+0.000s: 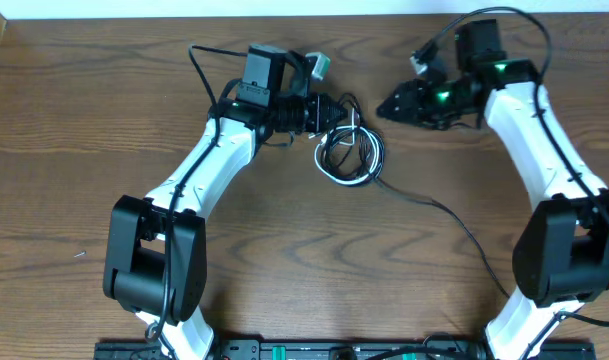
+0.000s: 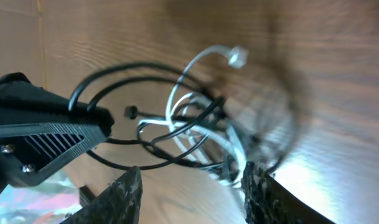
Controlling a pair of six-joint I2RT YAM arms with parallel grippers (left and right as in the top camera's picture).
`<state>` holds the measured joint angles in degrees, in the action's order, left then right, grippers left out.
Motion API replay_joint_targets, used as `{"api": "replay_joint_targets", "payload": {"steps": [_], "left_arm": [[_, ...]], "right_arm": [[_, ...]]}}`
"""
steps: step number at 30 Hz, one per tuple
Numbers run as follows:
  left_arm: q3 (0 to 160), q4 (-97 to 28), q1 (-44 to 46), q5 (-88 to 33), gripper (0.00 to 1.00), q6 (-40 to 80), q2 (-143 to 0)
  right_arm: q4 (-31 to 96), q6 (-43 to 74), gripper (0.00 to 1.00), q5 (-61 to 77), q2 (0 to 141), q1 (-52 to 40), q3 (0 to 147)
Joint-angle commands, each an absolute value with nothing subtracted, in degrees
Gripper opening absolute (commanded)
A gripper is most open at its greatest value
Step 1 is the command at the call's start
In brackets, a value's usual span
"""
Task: Untangle cables
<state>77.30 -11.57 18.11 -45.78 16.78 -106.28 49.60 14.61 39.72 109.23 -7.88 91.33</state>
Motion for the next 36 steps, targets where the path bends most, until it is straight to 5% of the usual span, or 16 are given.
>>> {"api": "replay_joint_targets", "payload": {"steps": [1, 17, 24, 36], "left_arm": [[77.93, -11.03, 18.06, -41.30, 0.08, 24.43, -103.02], [77.91, -13.91, 18.06, -30.00, 0.07, 31.86, -94.56], [77.91, -14.48, 18.06, -29.04, 0.07, 31.83, -94.56], [77.91, -14.48, 18.06, -28.84, 0.07, 31.83, -94.56]], "right_arm": [[48.49, 23.20, 0.48, 36.38, 108.77, -11.18, 91.66], [34.17, 36.56, 0.50, 36.71, 112.53, -19.00, 91.66], [29.04, 41.80, 0.64, 36.29, 113.14, -20.69, 91.66], [22.00, 46.68, 0.60, 40.64, 118.89, -24.01, 91.66]]}}
